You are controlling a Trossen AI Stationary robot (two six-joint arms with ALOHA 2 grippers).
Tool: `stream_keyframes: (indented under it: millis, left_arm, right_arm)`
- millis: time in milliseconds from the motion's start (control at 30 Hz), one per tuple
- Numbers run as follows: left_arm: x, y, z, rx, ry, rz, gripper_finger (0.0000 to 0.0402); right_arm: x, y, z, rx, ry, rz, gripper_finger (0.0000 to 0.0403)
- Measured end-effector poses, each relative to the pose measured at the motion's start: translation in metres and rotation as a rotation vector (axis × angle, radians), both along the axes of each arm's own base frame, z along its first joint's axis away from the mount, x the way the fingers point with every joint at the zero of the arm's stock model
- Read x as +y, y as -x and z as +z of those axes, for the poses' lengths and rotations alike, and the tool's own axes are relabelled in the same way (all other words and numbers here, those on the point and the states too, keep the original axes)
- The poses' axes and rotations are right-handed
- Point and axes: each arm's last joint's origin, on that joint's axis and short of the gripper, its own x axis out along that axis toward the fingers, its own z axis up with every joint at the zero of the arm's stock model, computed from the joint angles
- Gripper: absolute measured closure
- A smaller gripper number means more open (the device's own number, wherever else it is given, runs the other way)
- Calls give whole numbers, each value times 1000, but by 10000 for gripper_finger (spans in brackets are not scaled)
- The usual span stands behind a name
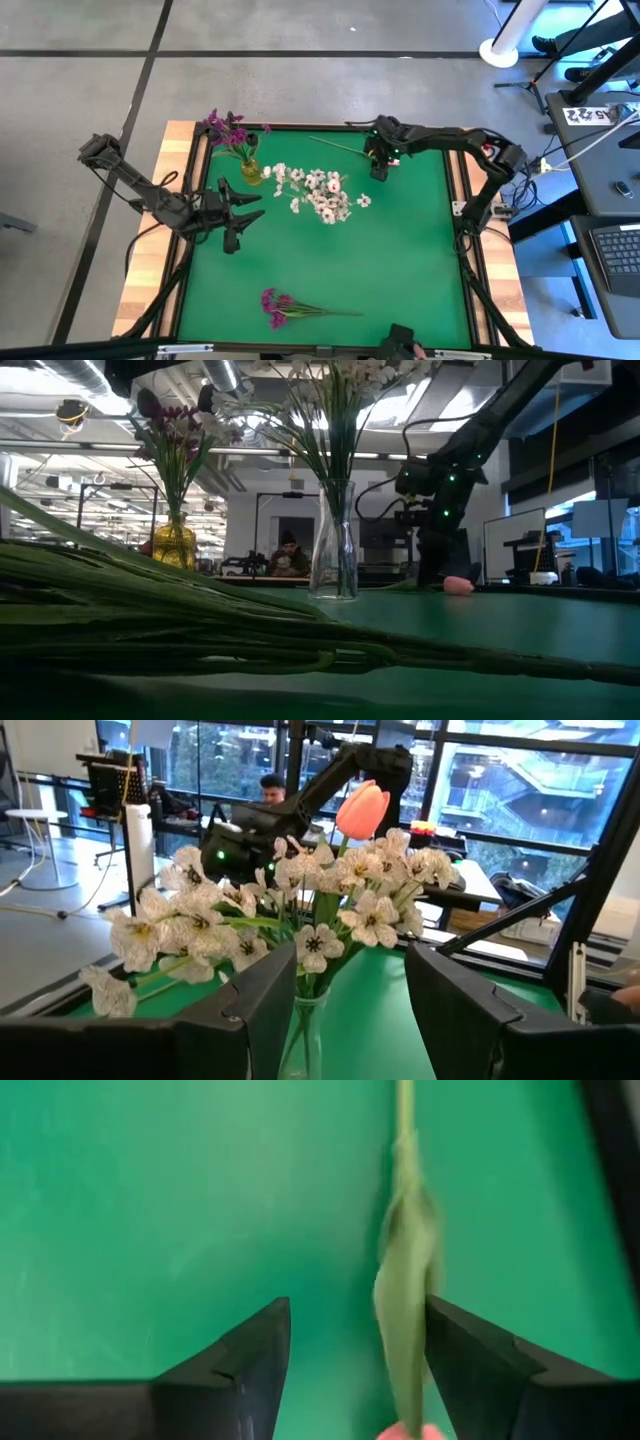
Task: Sort flowers into vase by color
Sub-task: Put the pink flower into the transparent vase
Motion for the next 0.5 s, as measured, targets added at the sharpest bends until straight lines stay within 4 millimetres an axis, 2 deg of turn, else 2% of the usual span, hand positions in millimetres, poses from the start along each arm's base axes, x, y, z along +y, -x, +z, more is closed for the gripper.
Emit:
stream_keyframes:
  millis: [300,500]
  left_arm:
    - [0,0,-2,9,13,0,216]
    - [0,0,-2,11,10,0,216]
  right_arm:
    - [-5,-12,32,21,-17,6,182]
    - [-11,-19,41,-60,12,17,182]
